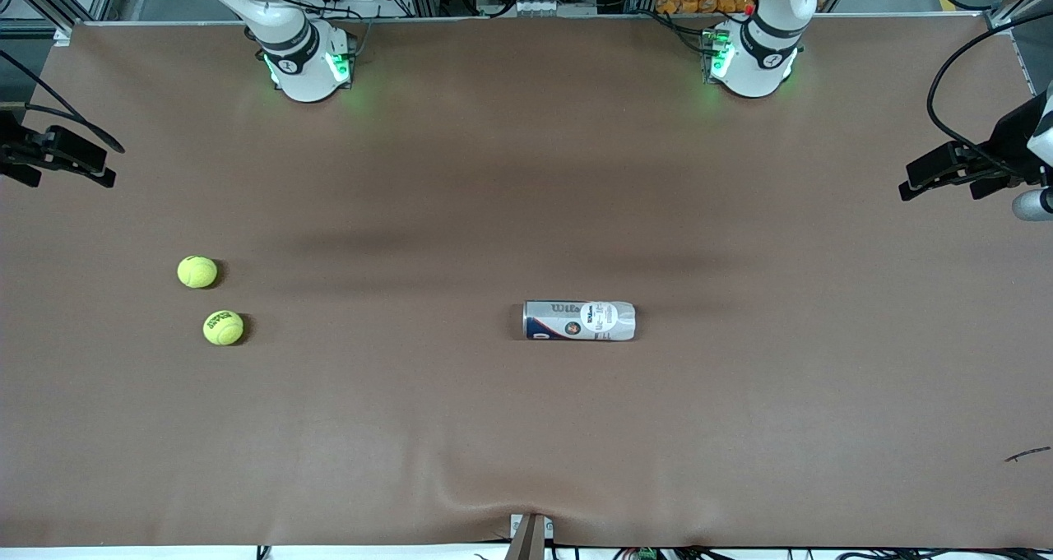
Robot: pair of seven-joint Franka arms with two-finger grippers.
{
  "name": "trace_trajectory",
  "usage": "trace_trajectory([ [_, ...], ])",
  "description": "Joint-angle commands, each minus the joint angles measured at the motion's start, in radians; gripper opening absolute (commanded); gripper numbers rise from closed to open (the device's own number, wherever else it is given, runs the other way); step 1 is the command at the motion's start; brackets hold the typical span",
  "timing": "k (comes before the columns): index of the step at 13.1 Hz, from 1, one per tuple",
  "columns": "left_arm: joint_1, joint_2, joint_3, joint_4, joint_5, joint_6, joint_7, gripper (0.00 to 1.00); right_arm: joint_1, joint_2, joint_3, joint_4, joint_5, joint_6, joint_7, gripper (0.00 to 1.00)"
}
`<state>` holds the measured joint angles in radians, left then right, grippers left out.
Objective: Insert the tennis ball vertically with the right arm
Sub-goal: 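Reach the left gripper down to the white Wilson tube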
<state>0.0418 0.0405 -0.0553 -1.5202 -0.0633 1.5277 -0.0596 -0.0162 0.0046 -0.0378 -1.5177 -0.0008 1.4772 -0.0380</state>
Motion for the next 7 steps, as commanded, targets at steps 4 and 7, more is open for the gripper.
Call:
trace_trajectory([
  [4,-0.002,0.010,0.000,0.009,-0.006,-0.015,0.001,1.00,-0.013,-0.014,0.012,-0.016,-0.007,0.002,-0.003,1.00],
  [7,0.007,0.059,0.002,0.003,-0.010,-0.015,0.004,1.00,-0.010,-0.014,0.012,-0.016,-0.007,0.000,-0.003,1.00],
])
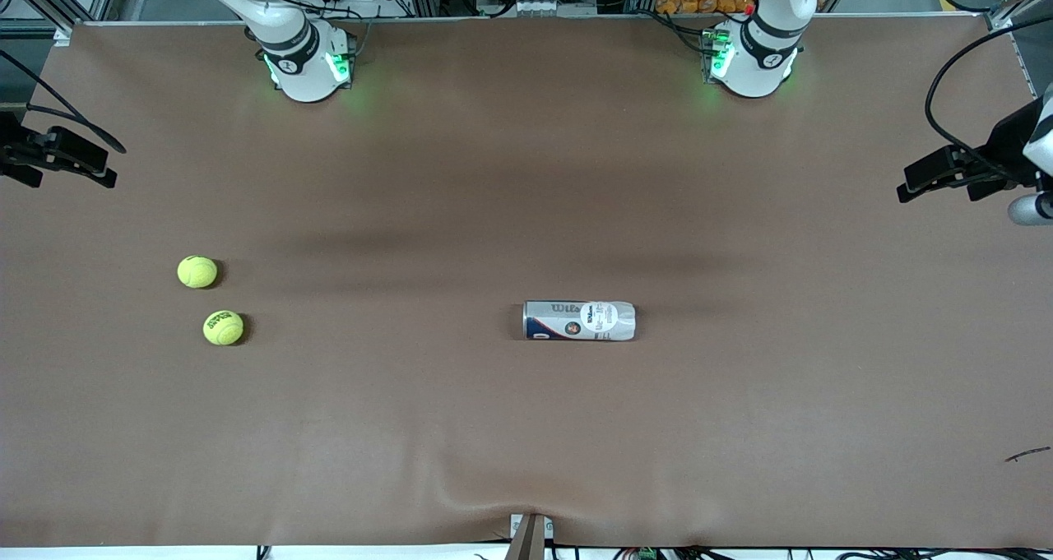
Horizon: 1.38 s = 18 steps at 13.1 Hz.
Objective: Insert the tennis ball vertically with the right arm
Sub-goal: 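Reach the left gripper down to the white Wilson tube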
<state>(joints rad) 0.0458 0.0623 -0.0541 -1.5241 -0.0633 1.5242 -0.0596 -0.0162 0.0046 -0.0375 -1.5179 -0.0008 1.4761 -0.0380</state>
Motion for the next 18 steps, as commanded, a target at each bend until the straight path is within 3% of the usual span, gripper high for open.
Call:
trace_trajectory([
  [1,-0.009,0.051,-0.001,0.007,0.003,-0.010,0.003,1.00,-0.010,-0.012,0.011,-0.016,-0.007,0.001,-0.003,1.00],
  [7,-0.014,0.181,-0.001,0.019,0.004,0.037,0.000,1.00,-0.013,-0.011,0.010,-0.016,-0.007,-0.008,-0.002,1.00],
  [11,-0.076,0.261,0.003,0.042,0.025,0.122,-0.052,1.00,-0.014,-0.002,0.010,-0.016,-0.007,-0.005,-0.003,1.00],
  [15,-0.131,0.332,0.000,0.052,0.031,0.224,-0.268,1.00,-0.022,0.002,0.010,-0.016,-0.007,-0.008,-0.003,1.00],
  [18,-0.234,0.373,0.007,0.084,0.052,0.246,-0.623,1.00,-0.024,0.011,0.010,-0.016,-0.008,0.000,-0.005,1.00],
])
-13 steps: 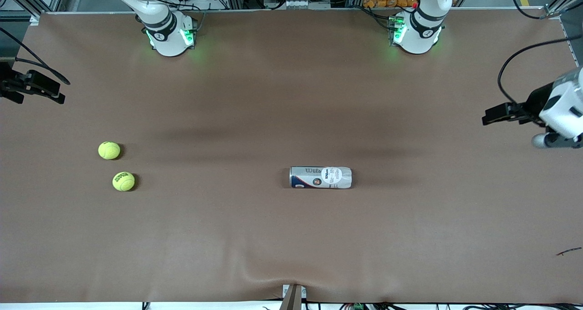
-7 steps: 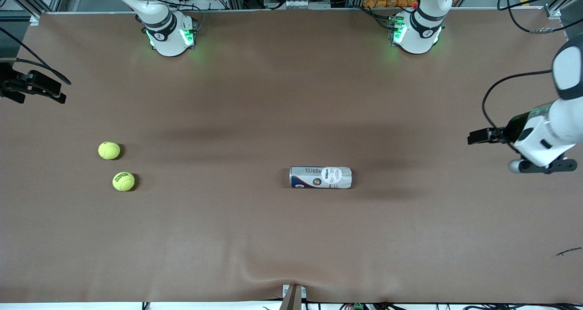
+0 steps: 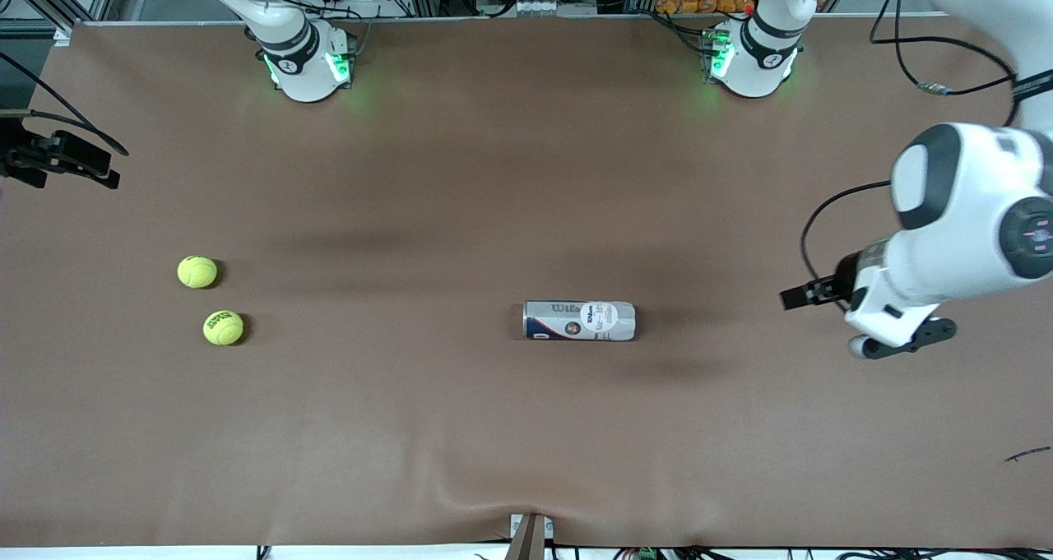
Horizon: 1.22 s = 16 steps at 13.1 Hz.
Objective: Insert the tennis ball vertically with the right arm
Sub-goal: 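Reach the left gripper down to the white Wilson tube, then grasp the tube with the left gripper while the right gripper grasps a ball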
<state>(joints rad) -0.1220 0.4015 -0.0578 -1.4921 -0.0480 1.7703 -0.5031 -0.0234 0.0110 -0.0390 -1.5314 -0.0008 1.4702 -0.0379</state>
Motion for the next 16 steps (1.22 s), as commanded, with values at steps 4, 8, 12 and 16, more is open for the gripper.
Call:
trace_trajectory([
  [4,-0.186,0.101,0.013,0.107,0.145,0.000,-0.519,1.00,-0.024,0.020,0.011,-0.004,-0.008,0.010,-0.005,1.00],
  [8,-0.298,0.167,0.015,0.134,0.229,0.017,-0.815,1.00,-0.026,0.044,0.011,-0.004,-0.008,0.016,-0.005,1.00],
  [12,-0.444,0.243,0.016,0.150,0.361,0.026,-1.134,1.00,-0.078,0.131,0.011,-0.004,-0.007,0.065,-0.014,1.00],
  [16,-0.560,0.339,0.027,0.196,0.431,0.079,-1.414,1.00,-0.105,0.227,0.011,-0.004,-0.007,0.122,-0.017,1.00],
])
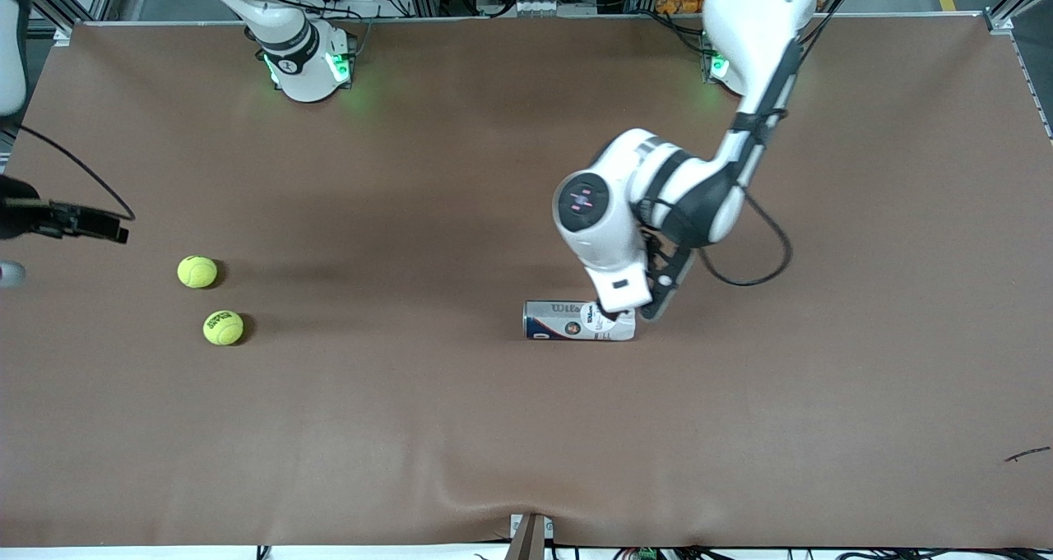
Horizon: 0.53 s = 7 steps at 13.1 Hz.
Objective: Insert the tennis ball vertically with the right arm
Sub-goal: 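Grasp the tube with the left gripper while the right gripper grasps a ball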
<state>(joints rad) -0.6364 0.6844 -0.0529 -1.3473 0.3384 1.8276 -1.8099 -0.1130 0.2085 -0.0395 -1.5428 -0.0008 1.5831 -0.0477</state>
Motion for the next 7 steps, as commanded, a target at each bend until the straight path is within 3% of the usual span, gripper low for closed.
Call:
trace_trajectory([
  [1,-0.083,0.072,0.040,0.050,0.088,0.025,-0.156,1.00,-0.026,0.043,0.012,0.007,-0.007,0.009,-0.008,1.00],
  [7,-0.100,0.109,0.126,0.045,0.139,0.064,-0.339,1.00,-0.039,0.170,0.012,0.009,-0.008,0.099,-0.003,1.00],
])
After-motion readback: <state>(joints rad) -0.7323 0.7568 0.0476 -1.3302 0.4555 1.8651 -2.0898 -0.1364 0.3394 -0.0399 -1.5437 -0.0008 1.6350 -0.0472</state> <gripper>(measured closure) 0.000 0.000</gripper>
